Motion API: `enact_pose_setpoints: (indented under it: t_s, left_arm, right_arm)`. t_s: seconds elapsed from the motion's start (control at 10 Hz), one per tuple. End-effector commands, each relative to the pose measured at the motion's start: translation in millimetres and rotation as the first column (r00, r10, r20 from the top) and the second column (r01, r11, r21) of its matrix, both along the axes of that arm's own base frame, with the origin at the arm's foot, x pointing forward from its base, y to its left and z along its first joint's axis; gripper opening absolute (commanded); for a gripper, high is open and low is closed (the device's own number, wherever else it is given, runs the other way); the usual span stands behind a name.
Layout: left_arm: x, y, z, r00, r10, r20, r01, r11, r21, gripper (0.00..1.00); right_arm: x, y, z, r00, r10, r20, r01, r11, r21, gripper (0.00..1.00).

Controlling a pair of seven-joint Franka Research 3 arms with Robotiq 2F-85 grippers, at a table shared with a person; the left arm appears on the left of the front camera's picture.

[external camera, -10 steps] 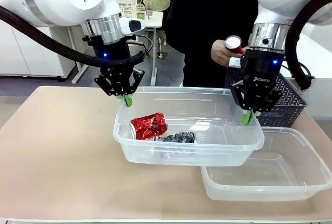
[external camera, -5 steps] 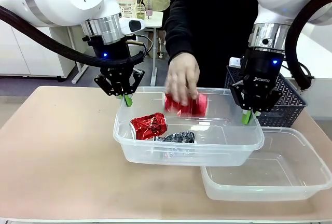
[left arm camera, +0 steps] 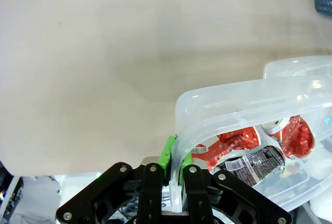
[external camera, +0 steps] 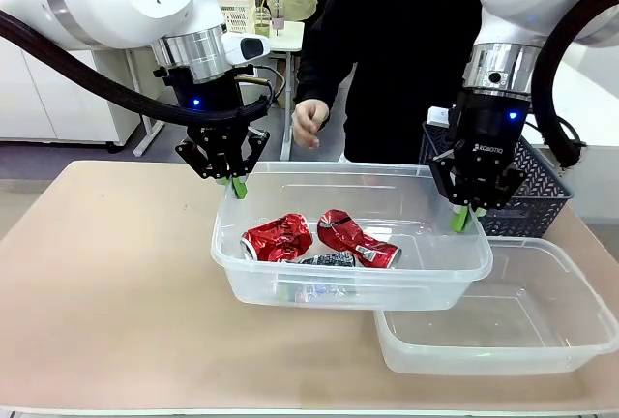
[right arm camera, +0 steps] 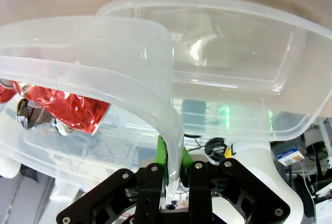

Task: Sort the waste into each basket.
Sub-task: Offer the picked Organizing box to the human.

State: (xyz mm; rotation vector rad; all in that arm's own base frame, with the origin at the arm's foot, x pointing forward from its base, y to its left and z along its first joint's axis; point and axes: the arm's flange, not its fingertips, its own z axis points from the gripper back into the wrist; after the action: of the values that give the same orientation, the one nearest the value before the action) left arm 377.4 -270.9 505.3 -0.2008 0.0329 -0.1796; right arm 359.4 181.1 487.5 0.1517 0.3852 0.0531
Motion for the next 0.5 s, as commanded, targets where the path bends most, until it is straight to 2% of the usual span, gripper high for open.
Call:
enact_pose_setpoints:
  t_s: [0.0,0.4]
  left_arm:
    - [-3.0,1.5,6.8,1.0,0.005,0.006,-0.005,1.0,-0.007,0.06]
    - [-3.0,1.5,6.8,1.0,0.005,0.006,-0.005,1.0,-0.007,0.06]
  right_arm:
    - [-1.4,3.7,4.2,1.0,-0.003,0.001,0.003,1.0,-0.004,0.07]
    - [-1.4,3.7,4.2,1.0,-0.003,0.001,0.003,1.0,-0.004,0.07]
